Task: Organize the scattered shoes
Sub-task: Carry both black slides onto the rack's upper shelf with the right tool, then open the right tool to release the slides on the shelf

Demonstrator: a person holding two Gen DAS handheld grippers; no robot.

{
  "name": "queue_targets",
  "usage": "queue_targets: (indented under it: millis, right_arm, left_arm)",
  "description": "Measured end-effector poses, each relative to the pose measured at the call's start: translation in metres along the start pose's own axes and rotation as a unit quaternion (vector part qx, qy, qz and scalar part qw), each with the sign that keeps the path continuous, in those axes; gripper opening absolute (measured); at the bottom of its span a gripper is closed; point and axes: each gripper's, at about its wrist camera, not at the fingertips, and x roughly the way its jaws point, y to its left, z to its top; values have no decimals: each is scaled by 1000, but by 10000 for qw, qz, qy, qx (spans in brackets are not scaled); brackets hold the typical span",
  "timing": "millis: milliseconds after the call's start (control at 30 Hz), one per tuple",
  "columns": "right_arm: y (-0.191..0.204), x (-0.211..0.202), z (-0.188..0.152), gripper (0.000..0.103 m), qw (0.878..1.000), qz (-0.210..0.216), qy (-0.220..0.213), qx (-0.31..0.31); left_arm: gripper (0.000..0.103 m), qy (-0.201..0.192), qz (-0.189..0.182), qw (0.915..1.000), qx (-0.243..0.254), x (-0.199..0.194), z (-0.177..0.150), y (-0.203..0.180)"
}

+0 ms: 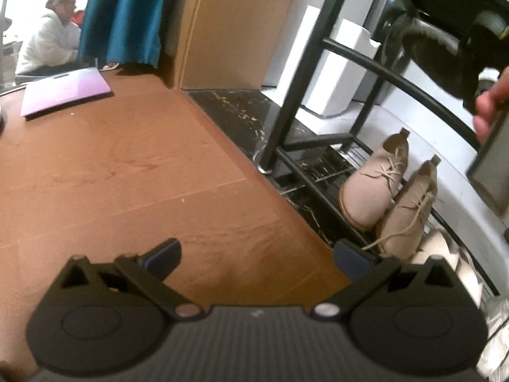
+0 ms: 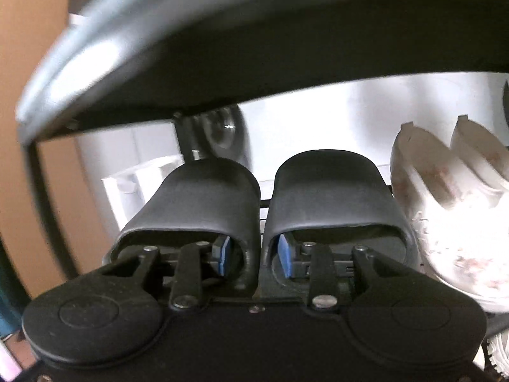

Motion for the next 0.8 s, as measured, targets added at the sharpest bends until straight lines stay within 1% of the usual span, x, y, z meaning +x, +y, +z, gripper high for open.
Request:
queue_targets:
  millis: [33,67,100,167,200,233,267,300,400,467,533,600,633,667,700,733,800]
  right_arm:
    - [0,6,-2,34,9999,-96,30,23]
    - [0,14,-4,35,9996,-234,132,74]
    - [0,19,-6,37,9992,-332,216,66]
    - [2,18,-13,40,9989,-369,262,-89]
    - [3,18,-16,46,9987,-387,285,-166]
    - [4,18,-19,53,9984,-406,308,-243]
    - [5,18,-22,80,9980,-425,332,-320]
    - [5,14,-25,91,9979,-426,315,-365]
    - [6,-4,-31,91,9983,-360,174,-414]
    - [7,-19,-29,93,9987,-232,109,-430]
    - [5,-43,-27,93,9992,-19,58,-383]
    - [-2,-76,-23,98,9992,199,-50,-352]
    - [-8,-95,-21,98,9989,289,-138,-340]
    - [-18,-114,-20,101,9987,324,-241,-308]
    - [-30,-134,-18,103,9985,314,-357,-260]
    - [-43,-155,-18,103,9983,268,-472,-228]
    - [-73,-197,-19,103,9974,88,-682,-224]
  left_arm:
    - [102,22,3,10000,2,1,0,0]
    - [102,165,25,9999,28,7,-1,-1]
    - [102,198,35,9998,41,9,0,-2]
    - [102,238,54,9997,66,12,-1,-2]
    - [102,239,41,9997,77,13,-2,-3]
    - [102,241,29,9997,92,13,-3,-3]
    - [102,252,19,9996,150,14,-4,-5]
    - [102,266,2,9995,191,14,-5,-6]
    - [102,271,-12,9992,309,13,-6,-8]
    - [102,262,-22,9989,400,11,-6,-9]
    - [102,246,-31,9985,496,10,-6,-11]
    - [102,115,74,9963,852,6,-7,-19]
    - [102,10,73,9941,1086,2,-7,-24]
    - [102,-20,52,9934,1147,1,-8,-25]
    - [102,-136,-51,9907,1353,-5,-9,-30]
    - [102,-230,-209,9875,1543,-12,-11,-35]
    - [102,-292,-411,9832,1753,-19,-13,-41]
